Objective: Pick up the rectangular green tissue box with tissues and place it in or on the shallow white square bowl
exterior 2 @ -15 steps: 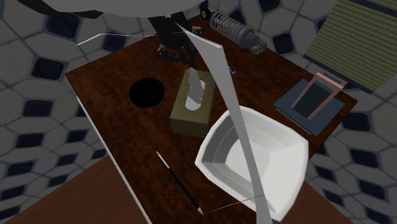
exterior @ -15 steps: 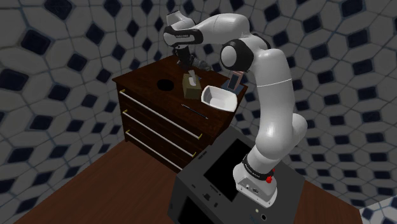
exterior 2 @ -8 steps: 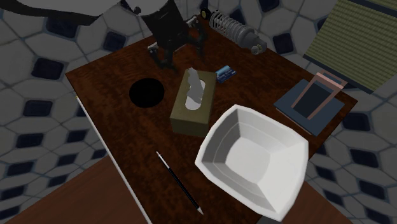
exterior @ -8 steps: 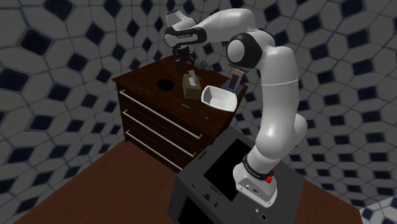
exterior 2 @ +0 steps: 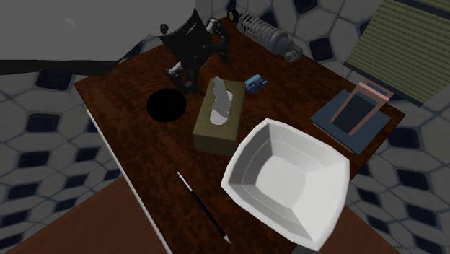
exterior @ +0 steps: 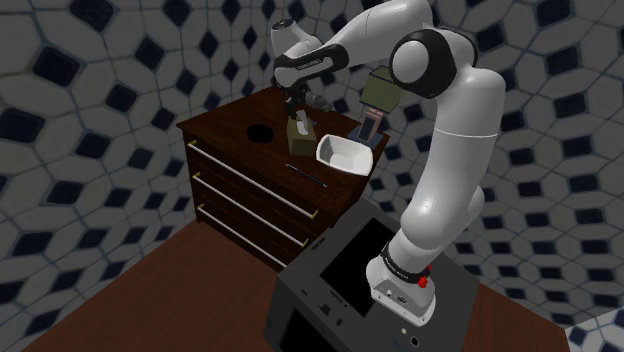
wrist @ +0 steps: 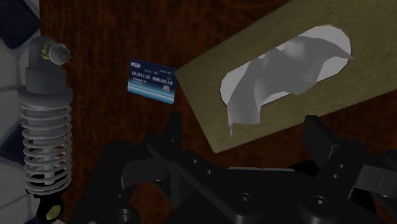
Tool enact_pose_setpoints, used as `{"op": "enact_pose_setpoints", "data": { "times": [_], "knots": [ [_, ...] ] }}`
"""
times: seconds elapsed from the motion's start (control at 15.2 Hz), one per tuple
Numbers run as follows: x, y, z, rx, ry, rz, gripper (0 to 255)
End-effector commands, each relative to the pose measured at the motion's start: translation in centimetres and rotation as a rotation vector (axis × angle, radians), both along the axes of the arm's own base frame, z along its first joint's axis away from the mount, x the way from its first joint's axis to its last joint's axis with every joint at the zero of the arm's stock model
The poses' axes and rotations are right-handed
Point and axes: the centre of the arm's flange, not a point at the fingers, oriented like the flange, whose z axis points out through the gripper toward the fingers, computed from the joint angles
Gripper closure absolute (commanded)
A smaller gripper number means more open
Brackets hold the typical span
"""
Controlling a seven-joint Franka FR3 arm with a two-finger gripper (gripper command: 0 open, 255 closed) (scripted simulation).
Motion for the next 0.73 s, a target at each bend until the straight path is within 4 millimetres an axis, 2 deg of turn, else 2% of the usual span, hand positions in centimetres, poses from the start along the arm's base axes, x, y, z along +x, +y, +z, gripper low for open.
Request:
{"op": "enact_pose_setpoints", "data": {
  "times": [0.0,0.13,0.59,0.66],
  "knots": [
    [-0.12,-0.34,-0.93,0.0,0.0,0.004,0],
    [-0.16,-0.67,-1.7,0.0,0.0,0.004,0],
    [-0.16,-0.67,-1.69,0.0,0.0,0.004,0],
    [-0.16,-0.67,-1.69,0.0,0.0,0.004,255]
  ]
}}
